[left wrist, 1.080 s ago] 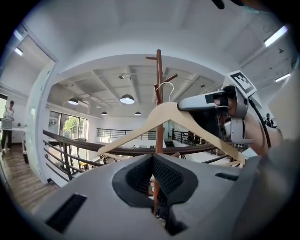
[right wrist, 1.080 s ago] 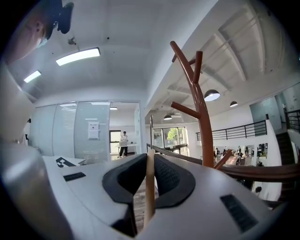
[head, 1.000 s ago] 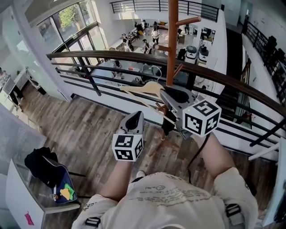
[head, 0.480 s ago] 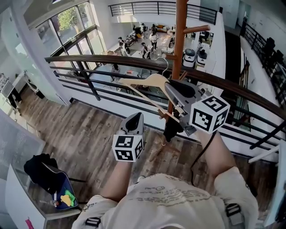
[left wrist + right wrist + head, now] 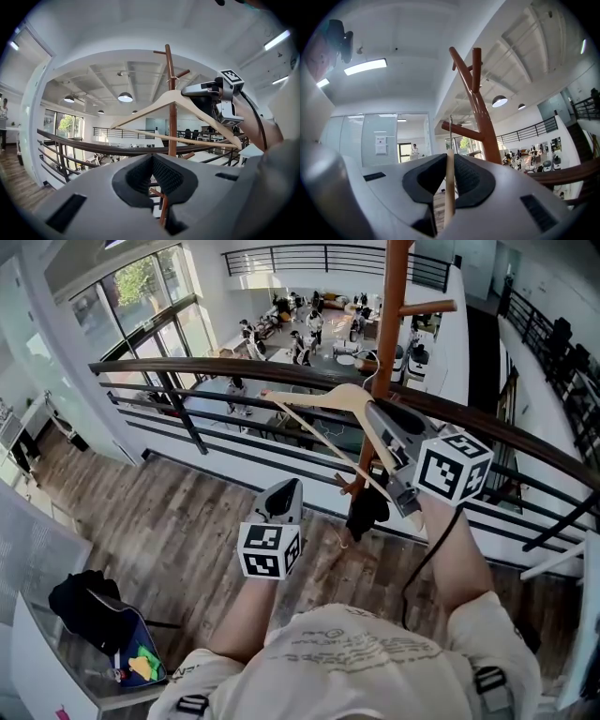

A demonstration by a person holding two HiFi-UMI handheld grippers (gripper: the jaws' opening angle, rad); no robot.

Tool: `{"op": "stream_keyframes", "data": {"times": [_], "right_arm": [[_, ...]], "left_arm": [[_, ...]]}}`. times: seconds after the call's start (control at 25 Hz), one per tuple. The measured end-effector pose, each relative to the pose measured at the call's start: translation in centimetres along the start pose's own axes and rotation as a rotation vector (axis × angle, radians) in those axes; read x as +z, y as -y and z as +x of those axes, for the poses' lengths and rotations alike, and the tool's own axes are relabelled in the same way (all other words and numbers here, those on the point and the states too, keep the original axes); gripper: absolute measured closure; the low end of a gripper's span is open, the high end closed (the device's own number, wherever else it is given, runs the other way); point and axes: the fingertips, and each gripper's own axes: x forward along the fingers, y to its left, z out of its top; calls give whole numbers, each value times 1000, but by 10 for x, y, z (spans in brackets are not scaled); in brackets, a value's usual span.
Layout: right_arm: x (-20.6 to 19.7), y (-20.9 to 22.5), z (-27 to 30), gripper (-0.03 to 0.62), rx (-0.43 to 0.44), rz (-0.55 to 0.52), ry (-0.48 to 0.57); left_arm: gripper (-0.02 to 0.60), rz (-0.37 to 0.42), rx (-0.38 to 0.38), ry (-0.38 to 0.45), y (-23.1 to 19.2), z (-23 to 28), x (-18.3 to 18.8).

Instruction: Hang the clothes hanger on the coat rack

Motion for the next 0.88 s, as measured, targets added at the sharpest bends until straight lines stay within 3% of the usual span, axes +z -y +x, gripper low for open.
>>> {"op": "stream_keyframes", "data": {"times": [0.68, 0.88], "right_arm": [[-32, 51, -2, 546, -165, 31, -44], [-36, 53, -1, 545, -189, -15, -59]], "left_arm": [[577, -9, -51, -29, -9, 9, -15], [577, -15, -66, -38, -8, 10, -22]]}}
